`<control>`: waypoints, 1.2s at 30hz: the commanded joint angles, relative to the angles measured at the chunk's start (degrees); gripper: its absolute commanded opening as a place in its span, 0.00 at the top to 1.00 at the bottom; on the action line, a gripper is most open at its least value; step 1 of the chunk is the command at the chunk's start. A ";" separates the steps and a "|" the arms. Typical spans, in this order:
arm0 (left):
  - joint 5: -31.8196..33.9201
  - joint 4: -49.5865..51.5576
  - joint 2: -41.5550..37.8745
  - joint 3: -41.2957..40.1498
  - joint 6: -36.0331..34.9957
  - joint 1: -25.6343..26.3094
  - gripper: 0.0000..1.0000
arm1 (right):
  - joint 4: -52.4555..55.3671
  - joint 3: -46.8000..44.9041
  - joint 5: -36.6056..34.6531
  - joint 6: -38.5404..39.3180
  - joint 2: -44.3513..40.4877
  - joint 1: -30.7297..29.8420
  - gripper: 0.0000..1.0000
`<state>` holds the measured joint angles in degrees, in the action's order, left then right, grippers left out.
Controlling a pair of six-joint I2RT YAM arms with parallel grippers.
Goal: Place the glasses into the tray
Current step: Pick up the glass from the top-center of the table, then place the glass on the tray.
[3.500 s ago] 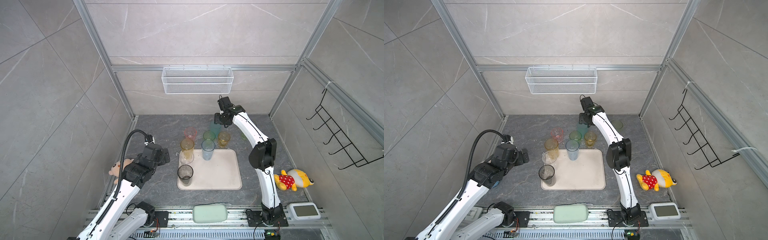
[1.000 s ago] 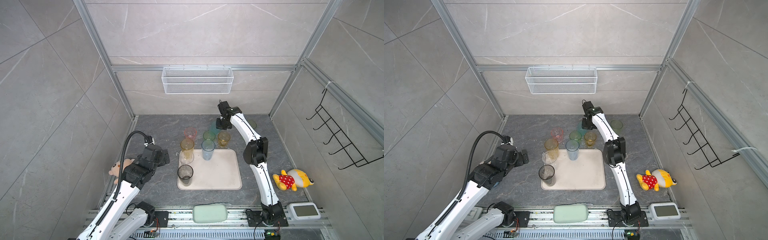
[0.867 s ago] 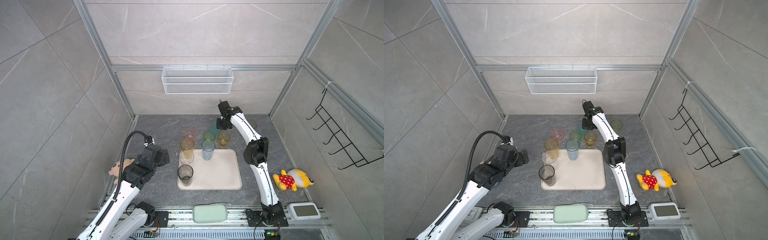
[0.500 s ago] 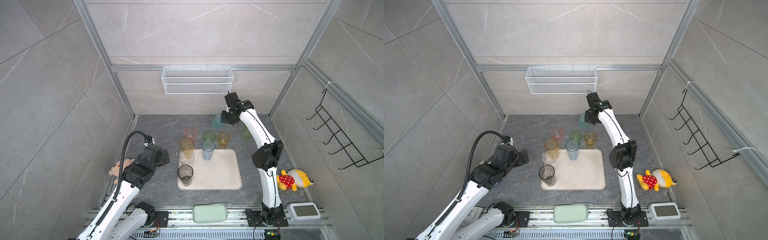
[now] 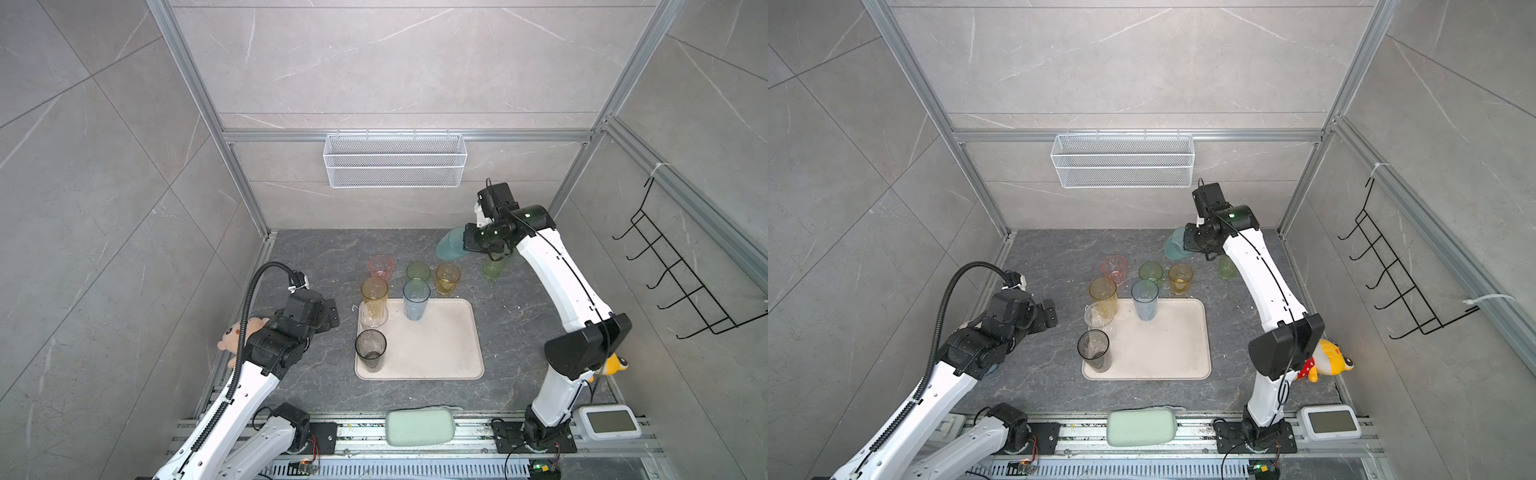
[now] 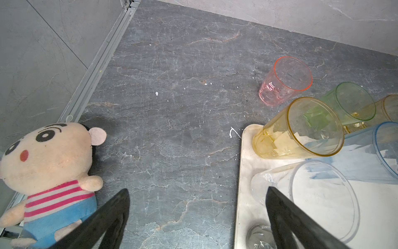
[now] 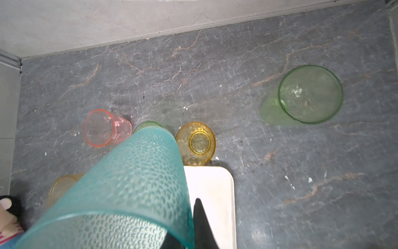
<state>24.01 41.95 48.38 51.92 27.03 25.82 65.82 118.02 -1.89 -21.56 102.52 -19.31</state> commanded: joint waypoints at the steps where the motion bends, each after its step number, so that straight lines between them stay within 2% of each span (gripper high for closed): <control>1: 1.33 0.02 -0.94 1.07 0.10 -0.16 0.02 | 1.33 -3.03 2.12 0.97 -4.84 -0.02 1.00; 6: 1.74 0.06 -1.53 0.88 0.19 -0.16 0.02 | 4.33 -8.79 4.20 0.82 -10.09 -0.70 1.00; 11: 1.40 -0.29 -1.90 0.48 0.08 -0.16 0.02 | 7.39 -9.74 5.49 0.76 -13.22 -2.40 1.00; 20: 5.32 1.11 -3.03 1.63 -0.40 -0.16 0.02 | 12.49 -15.20 -3.60 -1.29 -17.13 -11.49 1.00; 28: 5.52 1.37 -3.35 1.16 -0.05 -0.16 0.02 | 10.57 -24.42 -4.00 -3.96 -21.96 -16.07 1.00; 36: 5.31 1.29 -3.22 0.77 0.14 -0.16 0.02 | 8.10 -31.12 -4.26 -6.08 -22.46 -19.73 1.00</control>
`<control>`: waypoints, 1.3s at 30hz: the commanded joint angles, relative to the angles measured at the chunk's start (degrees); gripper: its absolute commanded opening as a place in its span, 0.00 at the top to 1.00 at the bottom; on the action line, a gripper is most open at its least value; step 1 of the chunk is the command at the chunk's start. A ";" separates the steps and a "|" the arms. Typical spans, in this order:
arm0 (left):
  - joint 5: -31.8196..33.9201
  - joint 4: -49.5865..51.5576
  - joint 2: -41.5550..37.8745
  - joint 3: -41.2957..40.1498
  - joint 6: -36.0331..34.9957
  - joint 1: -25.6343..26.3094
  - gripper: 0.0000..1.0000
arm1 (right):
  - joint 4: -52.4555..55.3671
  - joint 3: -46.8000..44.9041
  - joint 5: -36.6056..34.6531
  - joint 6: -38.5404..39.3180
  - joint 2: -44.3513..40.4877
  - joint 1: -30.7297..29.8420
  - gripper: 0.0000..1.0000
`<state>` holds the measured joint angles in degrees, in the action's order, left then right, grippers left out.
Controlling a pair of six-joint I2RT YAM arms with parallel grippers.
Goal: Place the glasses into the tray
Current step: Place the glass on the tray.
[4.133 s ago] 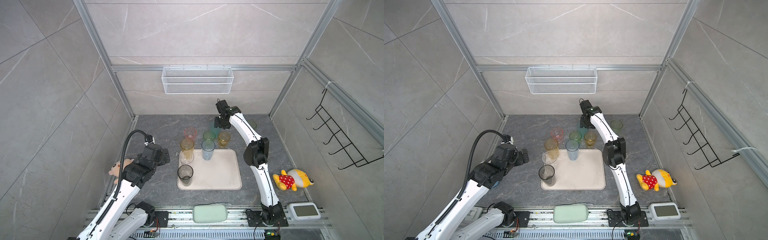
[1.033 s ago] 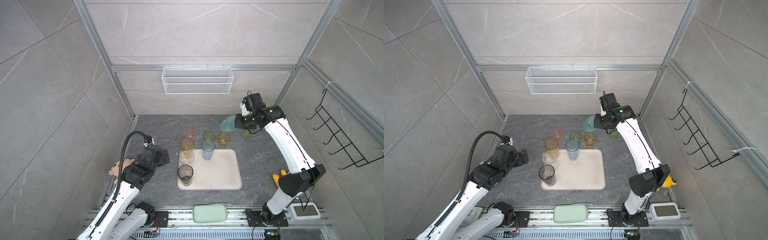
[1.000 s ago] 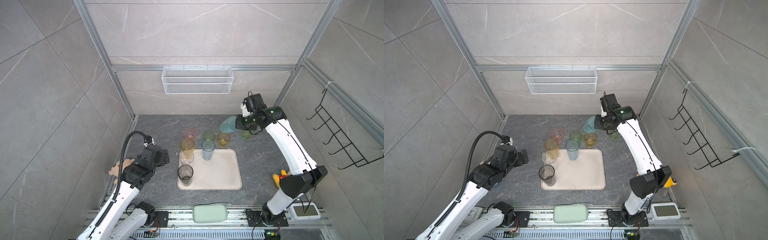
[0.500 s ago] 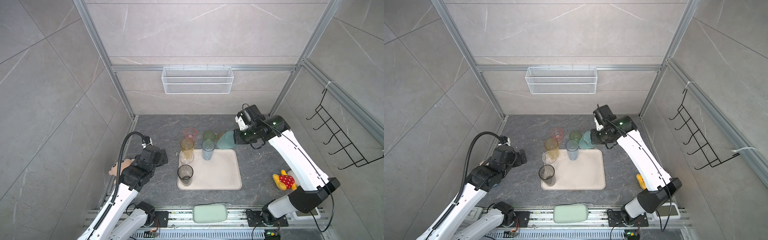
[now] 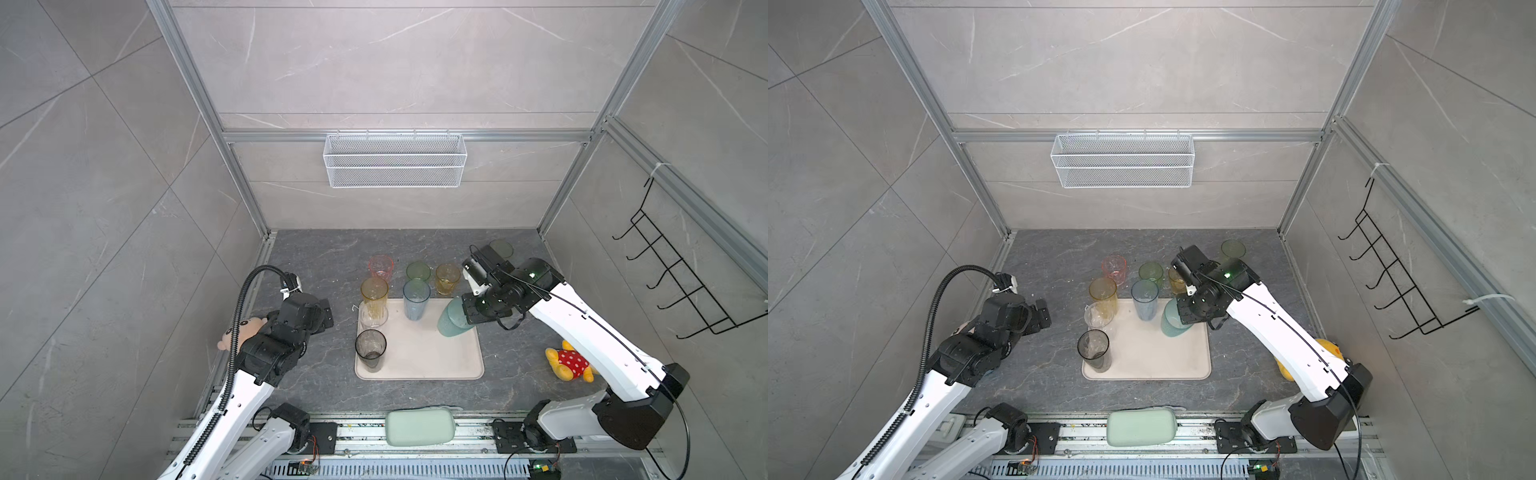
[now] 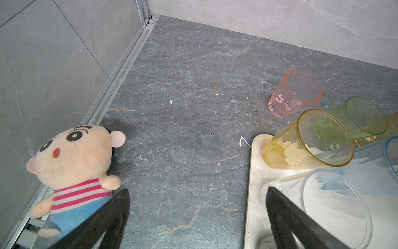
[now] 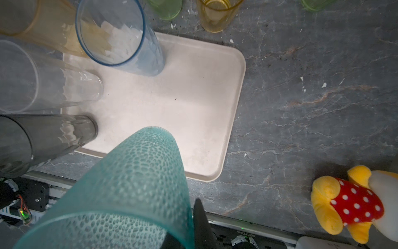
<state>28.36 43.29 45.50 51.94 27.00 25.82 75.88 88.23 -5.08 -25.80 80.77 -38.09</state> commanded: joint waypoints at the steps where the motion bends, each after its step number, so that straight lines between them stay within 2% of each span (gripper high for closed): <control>1: 0.91 -0.13 -0.28 0.71 0.19 -0.16 0.02 | -2.38 -1.92 -1.07 -2.05 -0.42 -1.31 1.00; 13: 0.00 -0.74 -0.14 0.08 0.53 -0.16 0.02 | -7.19 -3.77 -2.25 -4.09 6.93 -6.46 1.00; 39: -1.03 -1.38 0.10 -0.48 0.79 -0.16 0.02 | -11.80 -1.62 -3.45 -4.14 19.43 -7.09 1.00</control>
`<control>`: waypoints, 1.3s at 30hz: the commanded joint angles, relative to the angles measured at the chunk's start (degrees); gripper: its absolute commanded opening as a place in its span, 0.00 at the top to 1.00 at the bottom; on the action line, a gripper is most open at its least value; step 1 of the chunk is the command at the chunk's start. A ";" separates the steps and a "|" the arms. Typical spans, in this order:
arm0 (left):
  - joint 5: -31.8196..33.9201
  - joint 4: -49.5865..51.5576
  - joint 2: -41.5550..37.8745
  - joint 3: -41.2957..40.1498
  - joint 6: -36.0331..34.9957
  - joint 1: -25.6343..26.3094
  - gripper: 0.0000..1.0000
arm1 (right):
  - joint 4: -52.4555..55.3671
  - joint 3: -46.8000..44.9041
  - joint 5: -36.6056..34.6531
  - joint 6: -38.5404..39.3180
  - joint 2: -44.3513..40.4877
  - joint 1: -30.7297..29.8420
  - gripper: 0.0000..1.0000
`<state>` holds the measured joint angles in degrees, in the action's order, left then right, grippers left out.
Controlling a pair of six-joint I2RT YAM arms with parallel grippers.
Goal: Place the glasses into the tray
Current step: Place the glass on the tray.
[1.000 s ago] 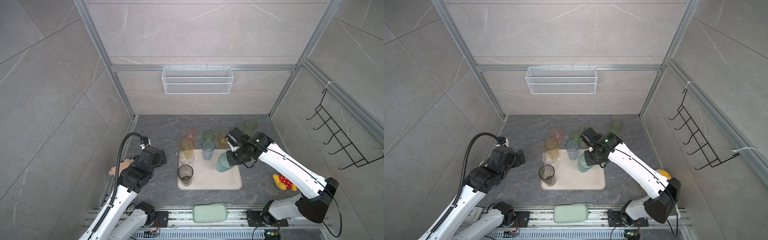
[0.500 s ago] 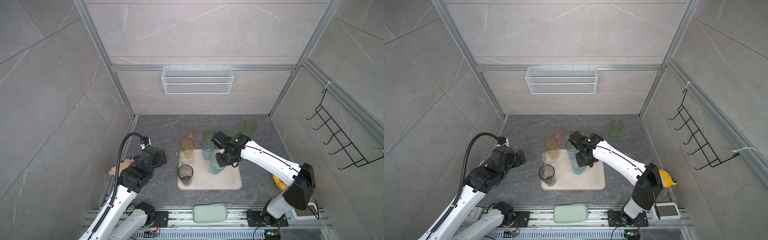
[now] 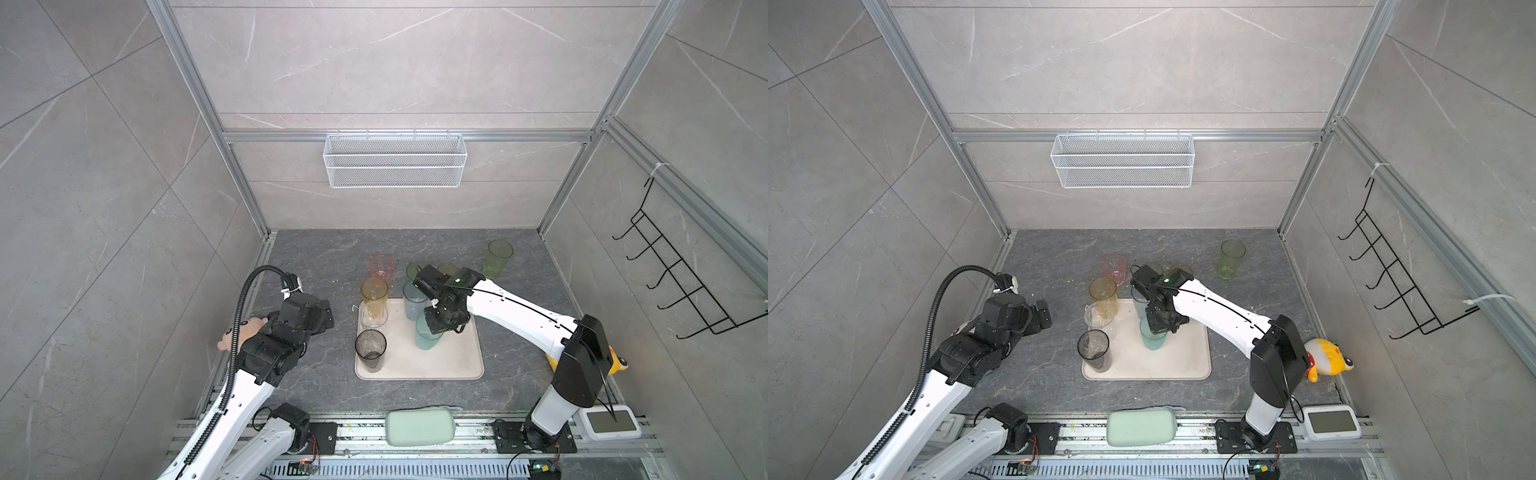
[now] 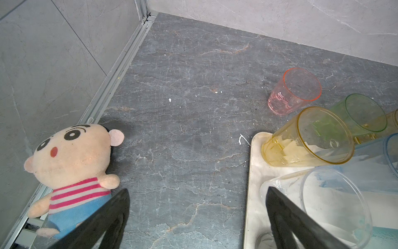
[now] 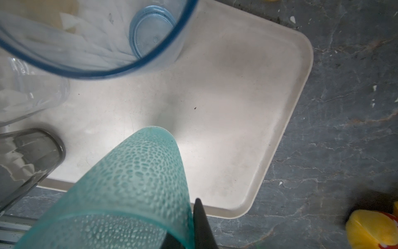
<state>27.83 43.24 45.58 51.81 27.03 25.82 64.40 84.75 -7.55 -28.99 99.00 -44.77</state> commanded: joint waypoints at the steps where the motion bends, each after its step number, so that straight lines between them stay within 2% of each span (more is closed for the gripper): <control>1: -0.51 -1.32 -0.03 -0.35 0.82 -0.16 0.02 | -0.33 2.12 -0.97 -0.94 1.57 -0.40 1.00; 39: -0.50 -1.50 -0.04 -0.50 0.80 -0.16 0.02 | -2.50 7.80 -2.25 -1.01 11.08 -0.14 1.00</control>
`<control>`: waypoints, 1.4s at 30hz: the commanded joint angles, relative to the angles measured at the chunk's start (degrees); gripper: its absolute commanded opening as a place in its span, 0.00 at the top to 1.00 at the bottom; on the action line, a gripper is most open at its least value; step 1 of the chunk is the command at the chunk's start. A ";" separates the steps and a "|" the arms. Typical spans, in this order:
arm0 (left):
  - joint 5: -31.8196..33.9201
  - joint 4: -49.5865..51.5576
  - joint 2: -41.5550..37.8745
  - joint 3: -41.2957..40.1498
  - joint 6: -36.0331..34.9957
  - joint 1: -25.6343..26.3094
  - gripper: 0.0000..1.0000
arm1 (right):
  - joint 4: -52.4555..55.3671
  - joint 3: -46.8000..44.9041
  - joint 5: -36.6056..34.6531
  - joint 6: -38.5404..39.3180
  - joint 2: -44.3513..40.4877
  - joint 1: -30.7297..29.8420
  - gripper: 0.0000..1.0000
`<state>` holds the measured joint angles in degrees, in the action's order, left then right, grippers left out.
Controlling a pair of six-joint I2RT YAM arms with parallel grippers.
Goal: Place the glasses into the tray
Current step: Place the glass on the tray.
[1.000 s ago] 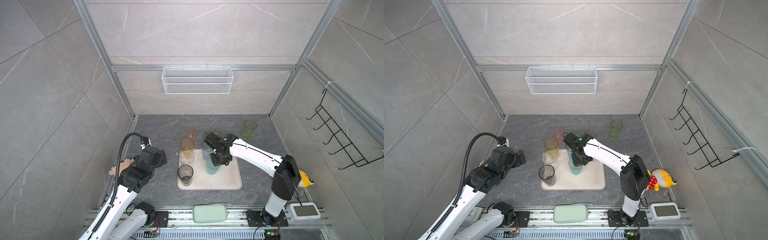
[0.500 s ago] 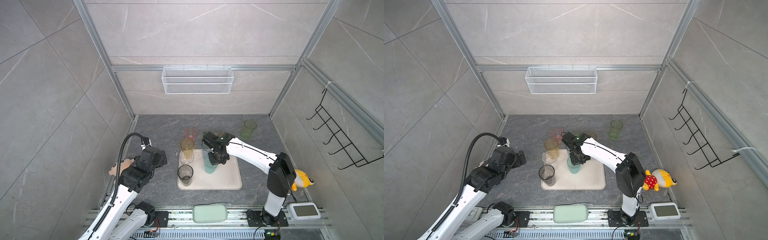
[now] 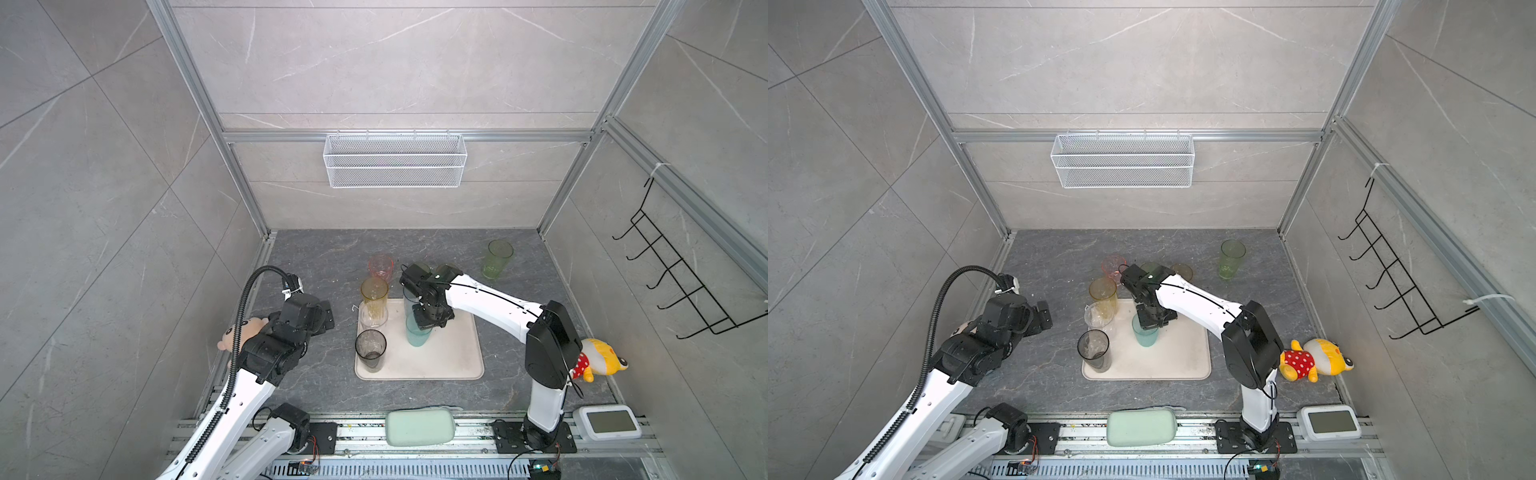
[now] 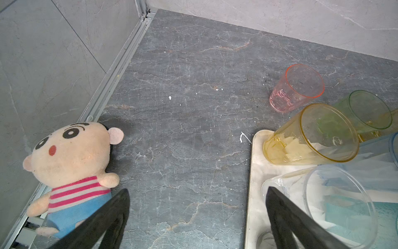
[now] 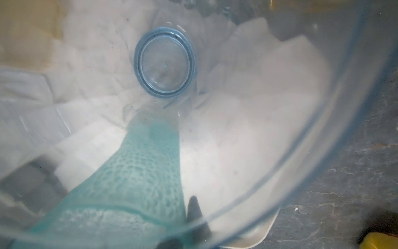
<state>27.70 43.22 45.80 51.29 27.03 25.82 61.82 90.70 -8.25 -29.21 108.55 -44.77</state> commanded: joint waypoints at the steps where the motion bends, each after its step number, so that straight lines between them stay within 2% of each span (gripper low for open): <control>1: -0.37 -1.47 -0.27 0.01 0.76 -0.16 0.02 | -0.01 1.97 -1.67 -0.71 1.65 -0.14 1.00; 14: -0.37 -1.39 -0.59 -0.14 0.96 -0.17 0.02 | -0.56 2.29 -1.51 -0.89 2.76 0.17 0.99; 21: -0.37 -1.65 -0.44 -0.22 1.01 -0.16 0.02 | 0.03 2.52 -0.80 -1.03 3.02 0.17 0.83; 27: -0.37 -1.82 -0.36 -0.31 1.01 -0.16 0.02 | 0.48 2.69 -0.71 -1.07 2.30 0.21 0.75; 31: -0.37 -1.65 -0.31 -0.23 1.01 -0.16 0.02 | 1.43 3.53 -1.49 -0.92 1.46 0.21 0.66; 42: -0.38 -1.58 -0.45 -0.16 0.99 -0.16 0.02 | 5.90 6.06 -3.98 -0.06 -4.29 0.23 0.61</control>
<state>26.87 43.20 45.78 51.03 27.07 25.82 64.62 94.83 -10.31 -29.82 108.16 -44.66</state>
